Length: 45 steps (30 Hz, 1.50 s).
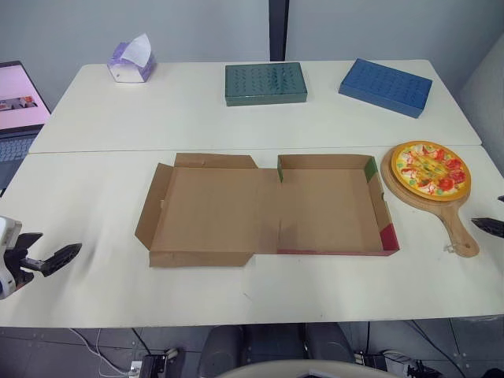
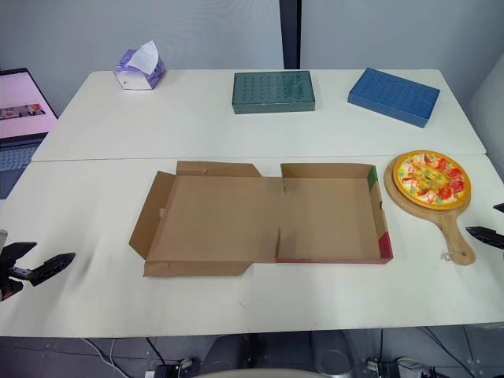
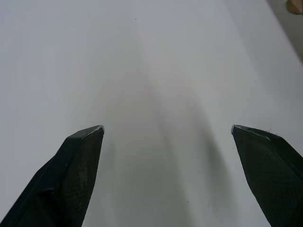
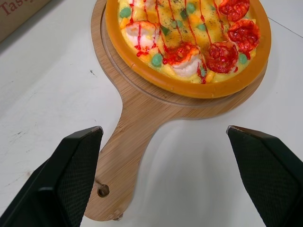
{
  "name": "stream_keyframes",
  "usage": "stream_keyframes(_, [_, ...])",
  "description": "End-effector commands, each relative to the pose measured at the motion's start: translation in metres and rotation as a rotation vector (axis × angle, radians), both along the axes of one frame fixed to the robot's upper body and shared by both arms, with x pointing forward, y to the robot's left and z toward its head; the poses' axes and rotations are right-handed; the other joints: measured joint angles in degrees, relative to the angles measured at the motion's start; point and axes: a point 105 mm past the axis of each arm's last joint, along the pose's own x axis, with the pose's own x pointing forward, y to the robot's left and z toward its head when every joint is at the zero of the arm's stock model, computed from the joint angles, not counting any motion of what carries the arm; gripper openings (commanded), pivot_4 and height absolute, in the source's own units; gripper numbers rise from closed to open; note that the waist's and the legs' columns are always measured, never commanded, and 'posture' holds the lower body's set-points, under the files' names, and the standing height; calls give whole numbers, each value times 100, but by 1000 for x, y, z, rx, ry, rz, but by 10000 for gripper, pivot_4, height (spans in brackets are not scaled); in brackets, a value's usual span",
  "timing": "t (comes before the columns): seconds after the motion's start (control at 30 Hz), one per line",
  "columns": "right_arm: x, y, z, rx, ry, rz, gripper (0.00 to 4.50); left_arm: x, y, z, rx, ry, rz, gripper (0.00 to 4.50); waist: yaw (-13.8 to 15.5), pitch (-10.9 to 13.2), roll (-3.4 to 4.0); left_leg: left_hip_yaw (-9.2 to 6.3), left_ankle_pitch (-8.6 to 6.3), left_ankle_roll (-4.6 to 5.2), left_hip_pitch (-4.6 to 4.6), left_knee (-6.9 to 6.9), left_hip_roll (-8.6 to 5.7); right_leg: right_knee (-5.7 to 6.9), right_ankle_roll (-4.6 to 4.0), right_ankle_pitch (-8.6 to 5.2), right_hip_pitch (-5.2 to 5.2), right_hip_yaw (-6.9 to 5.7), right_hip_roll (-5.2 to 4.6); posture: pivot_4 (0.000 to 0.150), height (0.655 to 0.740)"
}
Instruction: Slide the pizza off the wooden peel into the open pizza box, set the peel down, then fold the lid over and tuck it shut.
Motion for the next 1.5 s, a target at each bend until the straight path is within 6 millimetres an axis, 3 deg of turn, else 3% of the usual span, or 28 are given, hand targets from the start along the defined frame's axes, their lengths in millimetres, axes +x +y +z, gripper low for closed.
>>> stream_keyframes(0.03, [-1,0,11,-32,-18,12,45000,7,-4,13,34,-11,-45,44856,0,0,0,0,0,0,0,0,0,0,0,0,0,0,0,1500,7400])
stream_keyframes(0.47, [-7,-4,7,43,13,-56,45000,16,-11,23,-32,-71,-102,44856,4,0,0,-1,0,0,0,0,0,0,0,0,0,-2,1,1500,7400])
stream_keyframes(0.77, [-8,-6,7,42,-2,-67,45000,8,-4,27,-34,-69,-94,44856,-3,0,0,0,0,0,0,-1,1,0,0,0,-1,-2,1,1500,7400])
stream_keyframes(0.83, [-10,-6,7,44,-7,-72,45000,9,-10,32,-49,-72,-135,44856,-3,0,-1,-1,0,0,0,-1,0,0,0,0,-1,-2,1,1500,7400])
stream_keyframes(1.0, [-14,-3,8,68,-28,-69,45000,23,-54,48,-94,-103,-355,44856,30,0,-1,0,0,0,-1,0,-2,0,0,0,2,-1,-1,1500,7400])
stream_keyframes(1.3, [-34,10,12,113,-32,-61,45000,50,-174,85,-129,-157,-875,44856,111,1,-1,-1,0,0,-4,4,-3,0,2,1,3,-1,0,1500,7400])
stream_keyframes(1.37, [-36,14,12,118,-31,-61,45000,48,-201,93,-167,-176,-999,44856,107,1,-1,-1,0,0,-4,4,-3,0,3,1,3,-2,0,1500,7400])
stream_keyframes(1.43, [-35,19,7,123,-31,-72,45000,37,-238,99,-228,-180,-1179,44856,86,2,-3,-1,0,0,-4,4,-1,0,3,1,3,-2,3,1500,7400])
stream_keyframes(1.5, [-32,22,3,113,-40,-85,45000,26,-261,101,-267,-172,-1302,44856,68,3,-5,0,0,0,-4,7,0,1,3,1,4,-2,4,1500,7400])
